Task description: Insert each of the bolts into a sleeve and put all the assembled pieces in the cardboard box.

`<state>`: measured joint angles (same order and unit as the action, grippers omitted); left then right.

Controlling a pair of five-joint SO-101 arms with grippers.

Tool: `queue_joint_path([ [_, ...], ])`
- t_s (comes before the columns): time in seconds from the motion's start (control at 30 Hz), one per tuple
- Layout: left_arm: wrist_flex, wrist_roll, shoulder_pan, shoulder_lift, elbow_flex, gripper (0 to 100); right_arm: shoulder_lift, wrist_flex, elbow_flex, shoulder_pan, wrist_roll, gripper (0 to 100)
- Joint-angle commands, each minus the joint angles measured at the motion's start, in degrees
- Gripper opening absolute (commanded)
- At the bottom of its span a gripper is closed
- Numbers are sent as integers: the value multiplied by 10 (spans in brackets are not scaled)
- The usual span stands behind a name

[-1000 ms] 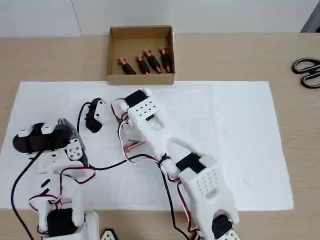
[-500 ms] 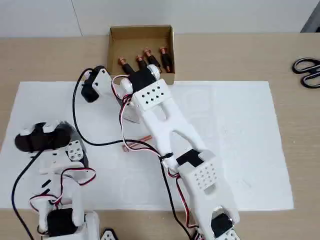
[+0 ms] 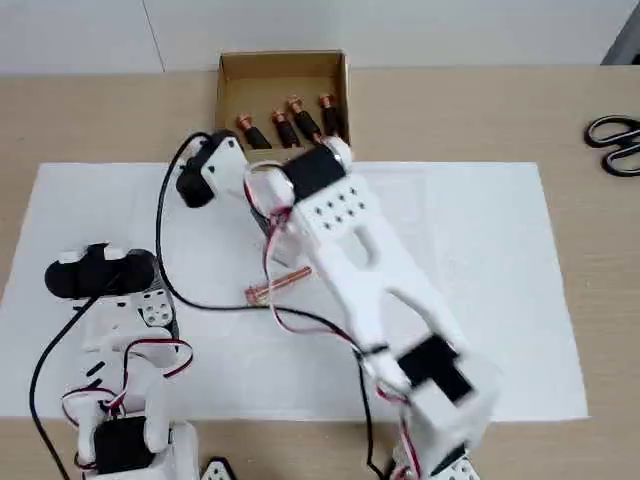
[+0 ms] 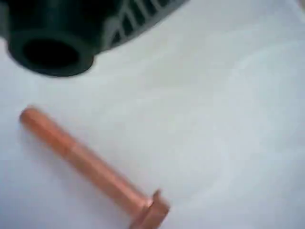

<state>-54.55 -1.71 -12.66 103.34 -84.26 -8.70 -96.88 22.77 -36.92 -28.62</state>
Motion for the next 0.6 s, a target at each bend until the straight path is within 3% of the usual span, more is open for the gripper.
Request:
queue_joint_path([
  [0.0,-1,2,25,2,-20,6,145,1,-71,7,13,6],
  [0.1,1,-25,76,2,-29,6,227,27,-115,23,44,6],
  [0.23,17,-79,139,2,-27,7,328,74,-168,96,114,6],
  [0.37,17,-86,145,2,-13,7,439,116,-251,189,183,6],
  [0.57,13,-86,146,0,141,7,642,166,-449,268,193,6],
])
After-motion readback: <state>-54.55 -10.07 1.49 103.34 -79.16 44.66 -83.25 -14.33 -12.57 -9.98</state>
